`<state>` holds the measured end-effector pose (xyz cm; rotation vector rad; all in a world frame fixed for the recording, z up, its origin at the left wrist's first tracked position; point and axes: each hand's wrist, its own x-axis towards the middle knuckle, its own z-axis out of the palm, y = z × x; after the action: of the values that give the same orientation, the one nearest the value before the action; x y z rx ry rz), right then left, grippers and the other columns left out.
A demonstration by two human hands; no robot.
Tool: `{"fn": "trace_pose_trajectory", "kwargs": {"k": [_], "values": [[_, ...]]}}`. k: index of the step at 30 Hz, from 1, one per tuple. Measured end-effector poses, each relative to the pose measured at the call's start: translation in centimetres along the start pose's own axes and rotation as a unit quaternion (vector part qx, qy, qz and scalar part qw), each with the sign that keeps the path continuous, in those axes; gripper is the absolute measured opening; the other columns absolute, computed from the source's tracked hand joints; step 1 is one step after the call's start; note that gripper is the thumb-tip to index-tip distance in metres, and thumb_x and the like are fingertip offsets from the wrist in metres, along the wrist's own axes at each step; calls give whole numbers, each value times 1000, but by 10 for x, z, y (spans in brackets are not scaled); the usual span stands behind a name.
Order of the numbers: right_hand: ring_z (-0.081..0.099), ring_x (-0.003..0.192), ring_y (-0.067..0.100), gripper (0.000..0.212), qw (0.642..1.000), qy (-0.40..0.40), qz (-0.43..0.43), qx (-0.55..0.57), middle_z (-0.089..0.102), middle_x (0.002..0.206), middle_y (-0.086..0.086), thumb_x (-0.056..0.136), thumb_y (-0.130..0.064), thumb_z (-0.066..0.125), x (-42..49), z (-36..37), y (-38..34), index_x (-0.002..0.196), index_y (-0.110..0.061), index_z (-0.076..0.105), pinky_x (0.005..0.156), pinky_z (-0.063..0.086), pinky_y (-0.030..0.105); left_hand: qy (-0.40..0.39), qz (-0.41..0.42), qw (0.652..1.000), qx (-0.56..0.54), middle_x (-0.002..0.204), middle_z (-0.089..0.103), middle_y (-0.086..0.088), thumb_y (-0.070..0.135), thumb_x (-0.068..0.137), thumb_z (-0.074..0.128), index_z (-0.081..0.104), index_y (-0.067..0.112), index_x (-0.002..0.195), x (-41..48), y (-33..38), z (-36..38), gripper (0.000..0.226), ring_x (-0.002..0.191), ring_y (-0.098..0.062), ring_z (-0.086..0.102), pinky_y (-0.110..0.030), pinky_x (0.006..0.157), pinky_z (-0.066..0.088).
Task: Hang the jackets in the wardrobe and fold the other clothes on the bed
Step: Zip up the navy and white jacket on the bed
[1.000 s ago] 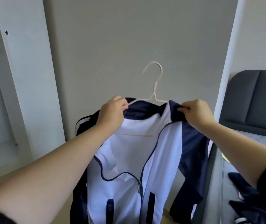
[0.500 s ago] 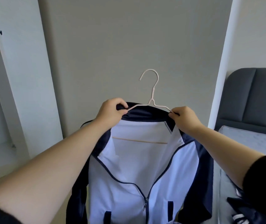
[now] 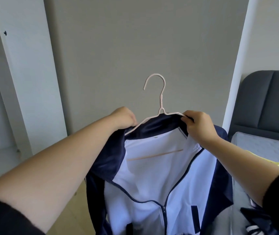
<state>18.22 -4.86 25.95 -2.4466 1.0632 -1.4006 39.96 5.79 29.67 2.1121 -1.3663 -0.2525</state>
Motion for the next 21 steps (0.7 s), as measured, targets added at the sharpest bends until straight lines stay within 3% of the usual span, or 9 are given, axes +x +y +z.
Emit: {"fn": "trace_pose_trajectory", "kwargs": {"k": [3, 5, 8, 11, 13, 15, 16, 19, 21], "values": [[50, 70, 35, 18, 1000, 2, 17, -10, 55, 64, 11, 91, -7, 53, 1, -1, 2, 77, -1, 63, 60, 38, 37, -30, 47, 994, -98, 91, 67, -4, 51, 95, 44, 68, 8, 92, -6, 9, 1, 50, 86, -21, 59, -30, 83, 41], [50, 71, 34, 18, 999, 1, 27, -24, 56, 66, 10, 92, -9, 53, 4, -3, 5, 79, -2, 63, 60, 38, 37, -57, 76, 991, -93, 91, 69, 2, 66, 88, 43, 68, 14, 91, -6, 9, -1, 57, 87, -16, 63, -31, 87, 43], [52, 73, 30, 15, 999, -19, 39, -22, 57, 68, 5, 93, -12, 54, 7, -6, 8, 83, -7, 65, 61, 38, 33, -70, 117, 989, -49, 67, 54, 5, 48, 86, 60, 62, 12, 78, -8, 4, 0, 38, 65, -16, 51, -27, 67, 38], [55, 73, 21, 21, 993, -108, 54, 7, 61, 70, -3, 94, -26, 57, 14, -18, 7, 81, -12, 66, 62, 41, 22, -63, 115, 985, -110, 64, 42, 1, 27, 88, 65, 56, 10, 67, -10, 0, 7, 29, 61, -16, 38, -28, 60, 28], [64, 80, 18, 46, 945, -251, 158, 135, 71, 85, 2, 96, -48, 46, 21, -31, 8, 88, -10, 70, 73, 48, 22, -67, 119, 978, -156, 57, 45, 5, 20, 87, 67, 55, 16, 60, -10, -3, 9, 30, 55, -12, 41, -24, 56, 29], [68, 84, 23, 67, 836, -385, 274, 277, 72, 95, 12, 97, -55, 27, 29, -43, 15, 96, -3, 68, 75, 53, 30, -91, 136, 971, -175, 55, 53, 9, 15, 86, 69, 62, 20, 58, -12, -5, 10, 29, 52, -7, 50, -17, 55, 37], [69, 85, 25, 66, 805, -426, 292, 291, 72, 96, 14, 98, -53, 26, 31, -46, 18, 98, 0, 67, 74, 54, 31, -104, 145, 968, -176, 54, 56, 10, 14, 85, 69, 65, 21, 56, -13, -4, 11, 30, 52, -5, 52, -14, 54, 39], [71, 86, 24, 37, 793, -482, 272, 255, 72, 98, 14, 91, -31, 49, 35, -50, 19, 97, -1, 69, 75, 57, 33, -134, 164, 961, -178, 49, 53, 14, 14, 86, 68, 67, 27, 50, -15, 1, 13, 38, 47, -2, 50, -9, 48, 36], [71, 84, 26, 32, 795, -470, 270, 273, 73, 96, 14, 81, -27, 55, 37, -51, 16, 95, -2, 71, 78, 55, 38, -140, 168, 957, -189, 49, 50, 12, 23, 89, 66, 63, 23, 49, -16, 4, 14, 39, 48, -5, 46, -11, 50, 34]]}}
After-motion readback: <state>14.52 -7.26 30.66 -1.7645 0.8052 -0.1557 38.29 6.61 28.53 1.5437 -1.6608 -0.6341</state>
